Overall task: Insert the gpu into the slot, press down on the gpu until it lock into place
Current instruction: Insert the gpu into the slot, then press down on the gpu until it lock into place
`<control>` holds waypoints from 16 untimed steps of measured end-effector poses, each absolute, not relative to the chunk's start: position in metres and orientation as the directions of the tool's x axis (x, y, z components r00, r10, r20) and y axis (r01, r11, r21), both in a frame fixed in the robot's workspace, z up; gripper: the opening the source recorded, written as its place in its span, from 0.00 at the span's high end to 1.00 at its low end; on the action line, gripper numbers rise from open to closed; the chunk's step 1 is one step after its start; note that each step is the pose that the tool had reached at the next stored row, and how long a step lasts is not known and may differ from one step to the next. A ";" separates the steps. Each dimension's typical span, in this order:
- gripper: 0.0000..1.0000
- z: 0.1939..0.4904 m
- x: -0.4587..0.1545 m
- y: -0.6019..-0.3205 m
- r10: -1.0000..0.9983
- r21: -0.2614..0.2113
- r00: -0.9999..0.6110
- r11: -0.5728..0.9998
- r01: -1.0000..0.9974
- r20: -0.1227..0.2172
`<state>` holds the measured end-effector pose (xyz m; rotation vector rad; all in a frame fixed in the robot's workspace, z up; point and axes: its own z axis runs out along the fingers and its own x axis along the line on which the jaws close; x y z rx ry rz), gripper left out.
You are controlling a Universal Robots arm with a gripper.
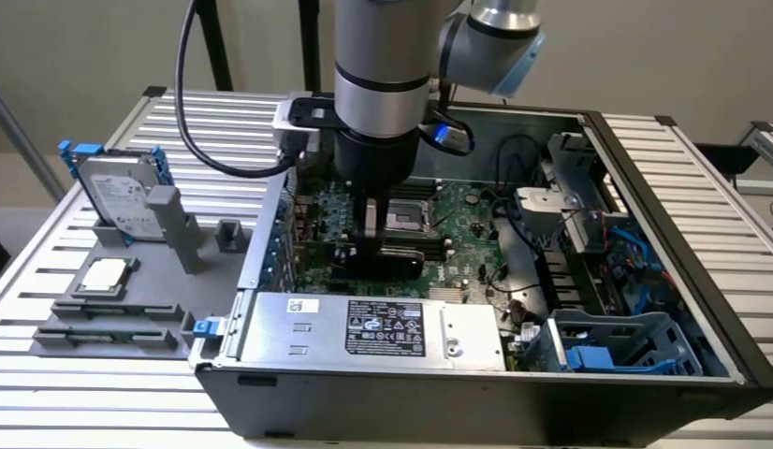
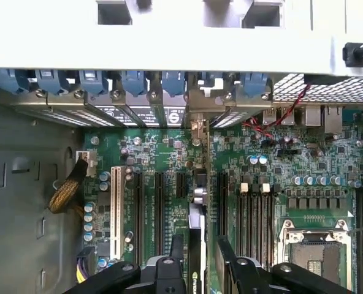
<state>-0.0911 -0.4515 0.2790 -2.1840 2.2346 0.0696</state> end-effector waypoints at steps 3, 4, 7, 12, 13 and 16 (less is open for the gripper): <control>0.68 0.281 -0.094 -0.451 -0.999 0.021 -0.023 0.022 -1.000 -0.043; 0.75 0.281 -0.095 -0.451 -0.999 0.020 -0.023 0.022 -1.000 -0.043; 0.87 0.282 -0.097 -0.449 -0.999 0.021 -0.023 0.022 -1.000 -0.043; 0.89 0.282 -0.098 -0.448 -0.999 0.021 -0.023 0.022 -1.000 -0.042; 0.89 0.282 -0.098 -0.448 -0.999 0.021 -0.023 0.022 -1.000 -0.041; 0.89 0.282 -0.098 -0.448 -0.999 0.021 -0.022 0.021 -1.000 -0.039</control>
